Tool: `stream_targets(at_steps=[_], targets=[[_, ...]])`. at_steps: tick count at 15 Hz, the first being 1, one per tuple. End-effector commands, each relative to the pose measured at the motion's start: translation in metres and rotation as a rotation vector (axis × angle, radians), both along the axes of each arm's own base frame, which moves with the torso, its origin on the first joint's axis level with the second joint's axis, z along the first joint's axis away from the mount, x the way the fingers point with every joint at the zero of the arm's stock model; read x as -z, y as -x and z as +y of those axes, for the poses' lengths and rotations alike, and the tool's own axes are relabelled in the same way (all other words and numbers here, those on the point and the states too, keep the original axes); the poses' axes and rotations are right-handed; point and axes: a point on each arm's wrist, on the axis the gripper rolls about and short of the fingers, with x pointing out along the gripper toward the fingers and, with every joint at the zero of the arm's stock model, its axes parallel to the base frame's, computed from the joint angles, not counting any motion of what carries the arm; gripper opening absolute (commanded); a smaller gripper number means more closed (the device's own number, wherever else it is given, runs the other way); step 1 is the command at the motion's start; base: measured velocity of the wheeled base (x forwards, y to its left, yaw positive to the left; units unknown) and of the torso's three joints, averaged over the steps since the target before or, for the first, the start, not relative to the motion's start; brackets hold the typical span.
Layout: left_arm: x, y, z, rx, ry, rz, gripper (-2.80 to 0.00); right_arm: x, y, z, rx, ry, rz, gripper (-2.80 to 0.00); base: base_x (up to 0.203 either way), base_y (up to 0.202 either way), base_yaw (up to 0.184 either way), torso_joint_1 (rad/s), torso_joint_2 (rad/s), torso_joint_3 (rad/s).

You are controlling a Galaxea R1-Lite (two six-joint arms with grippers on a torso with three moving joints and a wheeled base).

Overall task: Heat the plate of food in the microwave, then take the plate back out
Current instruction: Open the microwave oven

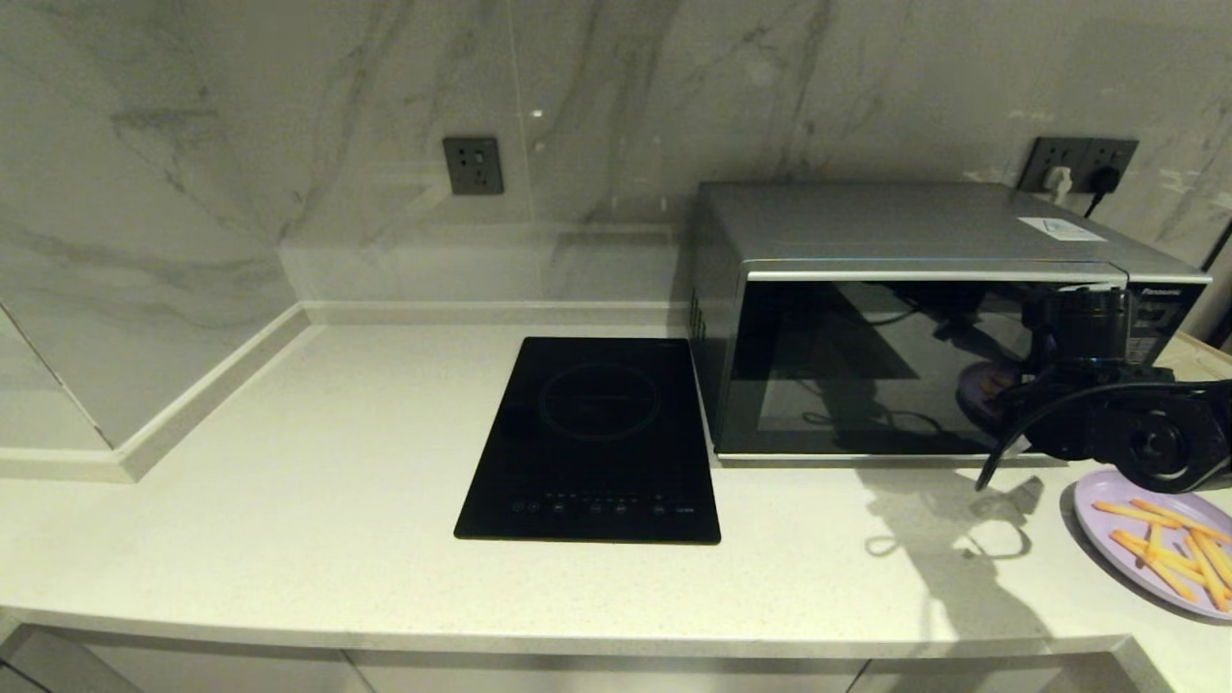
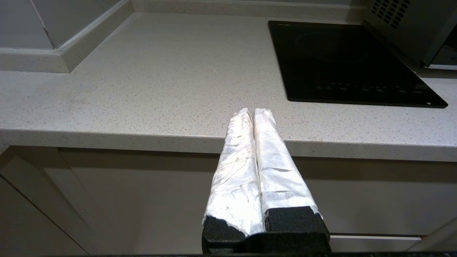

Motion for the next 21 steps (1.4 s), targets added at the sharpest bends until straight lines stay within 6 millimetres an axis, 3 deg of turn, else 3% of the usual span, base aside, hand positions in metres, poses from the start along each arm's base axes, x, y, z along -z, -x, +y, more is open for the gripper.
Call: stream_targets(at_steps=[1,8,21], targets=[[0.000,0.000,0.000,-0.001,0.000,-0.001,-2.80,0.004,-0.002,-0.009,0.029,0.000,0.005,0.00,0.000,0.000,0.000,0.000,0.00,0.000],[0.000,0.000,0.000,-0.001,0.000,-0.001,-2.80,0.006,-0.014,-0.019,0.071,-0.033,-0.056,0.00,0.000,0.000,0.000,0.000,0.00,0.000],[0.000,0.000,0.000,-0.001,0.000,-0.001,-2.80,0.002,-0.004,-0.022,0.149,-0.052,-0.125,0.00,0.000,0.000,0.000,0.000,0.00,0.000]])
